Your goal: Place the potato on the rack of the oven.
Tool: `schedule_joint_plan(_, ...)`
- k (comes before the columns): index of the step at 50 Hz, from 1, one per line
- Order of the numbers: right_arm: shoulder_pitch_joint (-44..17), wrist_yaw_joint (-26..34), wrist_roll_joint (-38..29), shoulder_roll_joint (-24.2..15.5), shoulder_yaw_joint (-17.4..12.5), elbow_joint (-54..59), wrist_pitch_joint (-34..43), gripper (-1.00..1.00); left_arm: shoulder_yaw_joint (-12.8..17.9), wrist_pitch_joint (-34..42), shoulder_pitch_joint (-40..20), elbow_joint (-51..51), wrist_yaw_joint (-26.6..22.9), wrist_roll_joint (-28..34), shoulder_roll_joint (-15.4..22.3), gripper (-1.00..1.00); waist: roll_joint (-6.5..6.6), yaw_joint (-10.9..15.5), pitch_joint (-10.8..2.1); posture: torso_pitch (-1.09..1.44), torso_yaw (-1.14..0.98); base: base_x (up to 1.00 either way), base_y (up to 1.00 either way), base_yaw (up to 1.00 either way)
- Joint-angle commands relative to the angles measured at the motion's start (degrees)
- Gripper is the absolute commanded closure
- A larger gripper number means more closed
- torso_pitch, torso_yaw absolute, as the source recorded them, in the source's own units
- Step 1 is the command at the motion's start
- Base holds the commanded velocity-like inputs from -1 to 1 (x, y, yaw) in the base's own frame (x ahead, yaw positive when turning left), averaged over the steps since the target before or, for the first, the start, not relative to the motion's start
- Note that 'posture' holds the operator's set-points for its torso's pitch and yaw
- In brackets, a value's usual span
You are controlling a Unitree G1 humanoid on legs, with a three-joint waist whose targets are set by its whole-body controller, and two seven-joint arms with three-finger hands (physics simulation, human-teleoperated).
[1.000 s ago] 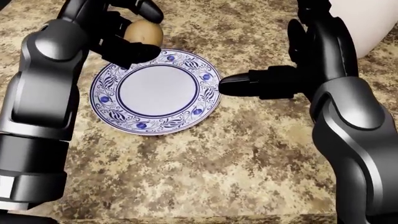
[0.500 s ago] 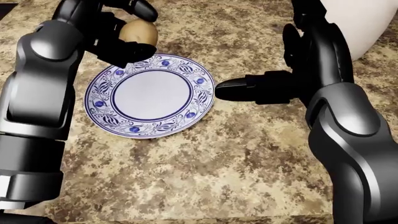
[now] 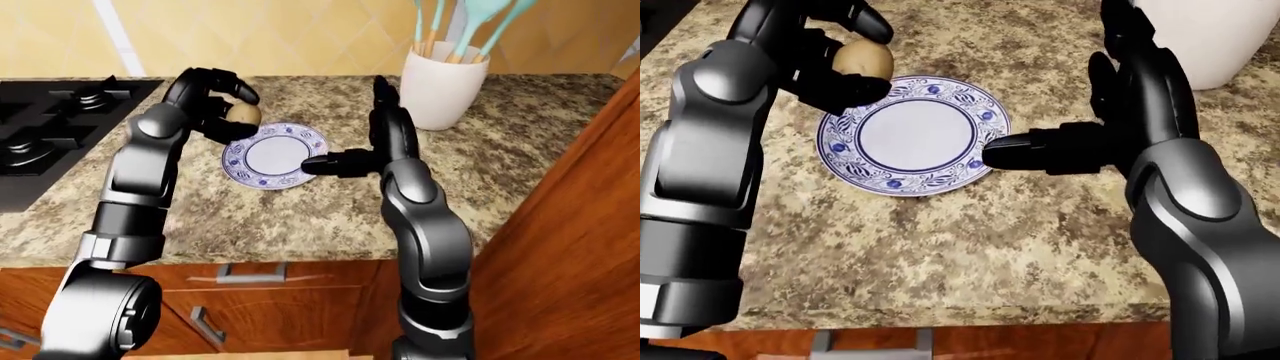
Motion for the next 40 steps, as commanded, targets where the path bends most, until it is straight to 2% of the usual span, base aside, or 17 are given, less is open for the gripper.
schedule_joint_plan(1, -2.18, -0.3, -0.53, -0.62, -0.91, -2.2, -2.38, -1.0, 0.18, -2.33, -2.95, -2.95, 0.54, -0.27, 0.32, 0.33, 0.04, -0.34, -1.87, 0.0, 0.0, -0.16, 0.02, 0.0)
schedule_joint_plan(9, -1.8, -0.2, -0.65, -0.34, -0.84, -2.31, -2.51, -1.0, -0.04, -2.5, -2.67, -2.83, 0.67, -0.32, 0.04, 0.33, -3.67, -0.45, -1.11, 0.0, 0.0, -0.16, 0.02, 0.0)
schedule_joint_plan(11, -1.51, -0.09, -0.6, -0.42, -0.96, -2.45, -2.64, -1.0, -0.03, -2.48, -2.66, -2.89, 0.64, -0.28, 0.05, 0.33, -5.66, -0.42, -0.97, 0.0, 0.0, -0.16, 0.02, 0.0)
schedule_joint_plan(12, -1.39, -0.06, -0.61, -0.44, -0.98, -2.35, -2.83, -1.0, -0.03, -2.42, -2.64, -2.95, 0.64, -0.26, 0.04, 0.33, -7.59, -0.44, -1.31, 0.0, 0.0, -0.16, 0.01, 0.0)
schedule_joint_plan(13, -1.42, -0.1, -0.57, -0.42, -1.0, -2.49, -2.67, -1.0, -0.07, -2.49, -2.6, -2.86, 0.72, -0.24, -0.06, 0.34, -6.62, -0.51, -1.08, 0.0, 0.0, -0.16, 0.02, 0.0)
schedule_joint_plan(14, -1.43, -0.15, -0.51, -0.39, -1.01, -2.69, -2.45, -1.0, -0.12, -2.55, -2.5, -2.83, 0.77, -0.23, -0.16, 0.34, -6.33, -0.61, -0.9, 0.0, 0.0, -0.16, 0.02, 0.0)
schedule_joint_plan(15, -1.26, -0.11, -0.46, -0.36, -1.04, -2.69, -2.6, -1.0, -0.17, -2.59, -2.48, -2.78, 0.78, -0.21, -0.23, 0.34, -6.53, -0.46, -1.05, 0.0, 0.0, -0.16, 0.02, 0.0)
schedule_joint_plan(19, -0.78, -0.06, -0.48, -0.35, -0.92, -2.51, -3.06, -1.0, -0.2, -2.82, -2.37, -2.59, 0.93, -0.17, -0.4, 0.42, -5.1, -0.54, -1.34, 0.0, 0.0, -0.17, 0.05, 0.0)
schedule_joint_plan(23, -0.74, -0.09, -0.48, -0.28, -0.88, -2.64, -2.9, -1.0, -0.05, -2.72, -2.37, -2.72, 0.75, -0.18, -0.14, 0.4, -5.09, -0.7, -1.25, 0.0, 0.0, -0.16, 0.21, 0.0)
schedule_joint_plan(27, -0.1, 0.01, -0.88, 0.09, -0.24, -2.18, -3.73, -1.0, 0.06, -2.66, -2.22, -2.91, 0.82, -0.31, -0.09, 0.4, -3.74, -0.69, -0.97, 0.0, 0.0, -0.16, 0.22, 0.0)
schedule_joint_plan(32, -1.15, 0.36, -0.96, -0.2, -0.49, -1.68, -3.25, -1.0, 0.14, -3.14, -2.56, -2.12, 1.0, -0.57, 0.04, 0.41, -0.72, -1.2, -1.03, 0.0, 0.0, -0.14, 0.34, 0.0)
schedule_joint_plan(33, -0.93, 0.45, -1.05, -0.15, -0.34, -1.73, -3.32, -1.0, 0.14, -3.28, -2.18, -2.19, 1.2, -0.67, -0.12, 0.42, 0.25, -1.43, -1.0, 0.0, 0.0, -0.05, 0.47, 0.0)
schedule_joint_plan(34, -0.73, 0.53, -1.16, -0.11, -0.27, -1.79, -3.36, -1.0, 0.05, -3.53, -1.93, -2.0, 1.41, -0.69, -0.25, 0.41, 2.34, -1.57, -1.17, 0.0, 0.0, -0.05, 0.48, 0.0)
schedule_joint_plan(35, -0.57, 0.55, -1.21, -0.09, -0.36, -2.0, -3.23, -1.0, -0.04, -3.38, -1.87, -2.18, 1.29, -0.66, -0.27, 0.41, 1.15, -1.51, -0.11, 0.0, 0.0, -0.05, 0.48, 0.0)
schedule_joint_plan(36, -0.57, 0.57, -1.2, -0.13, -0.45, -2.47, -2.78, -1.0, 0.01, -3.18, -2.11, -2.26, 1.17, -0.67, -0.17, 0.4, 0.18, -1.71, 0.39, 0.0, 0.0, -0.05, 0.48, 0.0)
schedule_joint_plan(38, -0.42, 0.66, -1.25, -0.08, -0.51, -2.63, -2.78, -1.0, -0.11, -3.0, -2.07, -2.5, 0.98, -0.57, -0.17, 0.41, -0.19, -1.78, -0.5, 0.0, 0.0, -0.05, 0.48, 0.0)
schedule_joint_plan(40, -0.05, 0.6, -1.38, 0.12, -0.43, -2.5, -3.31, -1.0, -0.15, -2.91, -1.92, -2.68, 1.07, -0.51, -0.32, 0.41, -0.86, -1.82, -0.42, 0.0, 0.0, -0.04, 0.48, 0.0)
